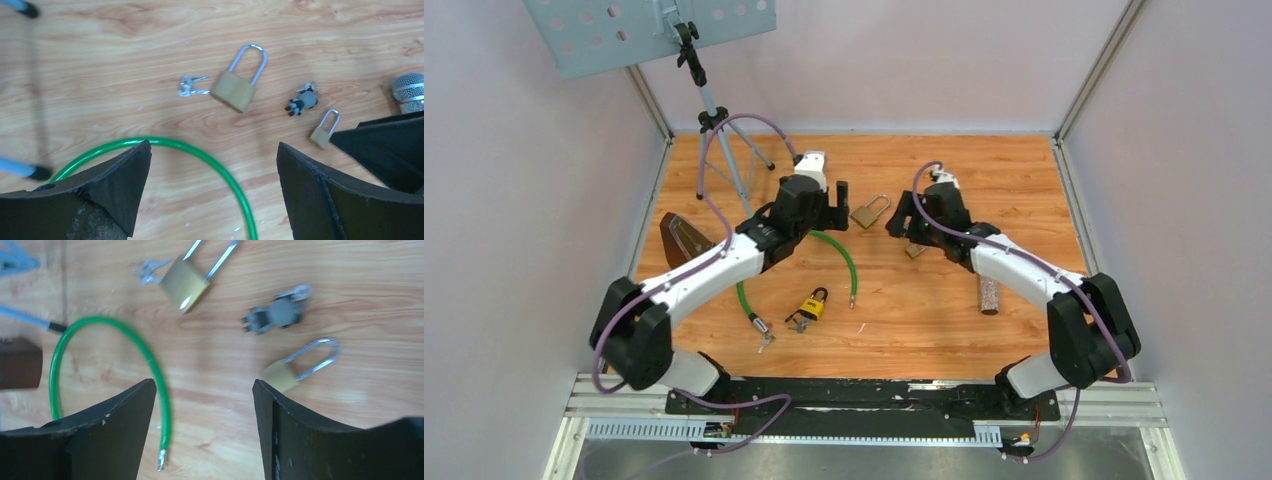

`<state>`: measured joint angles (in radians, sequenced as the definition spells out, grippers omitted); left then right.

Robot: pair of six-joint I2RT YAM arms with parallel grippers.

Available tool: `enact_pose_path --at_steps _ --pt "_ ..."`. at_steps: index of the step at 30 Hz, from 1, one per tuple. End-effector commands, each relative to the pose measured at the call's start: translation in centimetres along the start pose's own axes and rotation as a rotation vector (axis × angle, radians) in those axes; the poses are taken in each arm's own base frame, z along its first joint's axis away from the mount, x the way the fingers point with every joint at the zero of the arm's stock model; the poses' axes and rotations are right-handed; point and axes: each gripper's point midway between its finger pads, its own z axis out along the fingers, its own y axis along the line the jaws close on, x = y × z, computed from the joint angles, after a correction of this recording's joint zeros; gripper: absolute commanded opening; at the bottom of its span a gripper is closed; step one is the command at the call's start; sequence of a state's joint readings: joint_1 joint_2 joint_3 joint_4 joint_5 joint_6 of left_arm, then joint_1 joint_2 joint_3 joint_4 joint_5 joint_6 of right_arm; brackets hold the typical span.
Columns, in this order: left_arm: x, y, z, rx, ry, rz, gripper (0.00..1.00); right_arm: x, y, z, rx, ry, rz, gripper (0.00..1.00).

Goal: Lock with the key
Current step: Pick up the lock from the center of the board.

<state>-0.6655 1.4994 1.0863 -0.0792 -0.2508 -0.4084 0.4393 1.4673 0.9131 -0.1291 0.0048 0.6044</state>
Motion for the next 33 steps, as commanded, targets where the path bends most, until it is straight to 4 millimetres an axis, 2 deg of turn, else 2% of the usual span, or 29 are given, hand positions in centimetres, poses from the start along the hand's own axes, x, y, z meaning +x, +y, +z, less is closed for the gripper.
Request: enact_pose_path --at_steps 1,2,3,4,5,6,7,8,9,10,15,19,22,25,28,31,33 --pt "-2.9 3.8 -4.6 -0.130 -0.149 0.000 1.00 2.2 5.1 0.0 -0.023 0.021 -0.127 0.71" --pt "-3.5 4.3 -6.1 -0.140 -0.175 -0.016 1.00 3.2 6.2 0.1 -0.026 0.047 -0.114 0.71" --pt "-2.7 4.9 -6.7 -0.153 -0.159 -0.012 1.00 4.3 6.8 0.4 -0.018 0.085 -0.099 0.72" --pt "-3.5 5.2 -8.1 -0.153 -0.189 -0.026 1.00 5.2 8.0 0.7 -0.027 0.112 -0.078 0.72" --pt "-2.7 5.7 -8.7 -0.164 -0.171 -0.019 1.00 6.4 8.4 0.9 -0.005 0.158 -0.057 0.72" --pt "-3.3 6.0 -9.9 -0.167 -0.198 -0.036 1.00 6.8 9.6 1.1 0.005 0.178 -0.026 0.71" --pt "-2.6 6.5 -10.4 -0.180 -0.182 -0.036 1.00 7.7 10.2 1.3 0.030 0.207 -0.009 0.71" --pt "-3.2 6.8 -11.6 -0.184 -0.212 -0.056 1.00 8.6 10.8 1.6 0.055 0.231 0.001 0.72" --pt "-2.6 7.3 -12.1 -0.197 -0.198 -0.053 1.00 9.5 11.5 1.8 0.078 0.256 0.011 0.72" --pt "-3.0 7.6 -13.1 -0.201 -0.224 -0.065 1.00 10.4 12.1 1.9 0.107 0.282 0.018 0.73" --pt "-2.1 10.0 -16.0 -0.279 -0.232 -0.074 1.00 15.7 13.2 1.9 0.272 0.358 0.108 0.80" --pt "-1.6 11.0 -17.9 -0.298 -0.245 -0.088 1.00 19.8 13.9 1.7 0.306 0.477 0.208 0.82" --pt "-0.5 11.3 -18.3 -0.292 -0.234 -0.101 1.00 21.3 14.7 1.3 0.319 0.516 0.247 0.86" --pt "0.4 11.6 -19.1 -0.278 -0.245 -0.121 1.00 21.7 15.5 1.1 0.349 0.479 0.251 0.93" --pt "1.5 11.9 -19.5 -0.263 -0.243 -0.124 1.00 22.2 15.7 1.4 0.400 0.454 0.257 0.96" --pt "1.9 12.2 -20.3 -0.252 -0.258 -0.135 1.00 22.7 14.5 2.0 0.502 0.424 0.254 0.96" --pt "2.5 13.1 -21.0 -0.290 -0.255 -0.168 1.00 22.9 13.7 2.4 0.562 0.406 0.252 0.95"
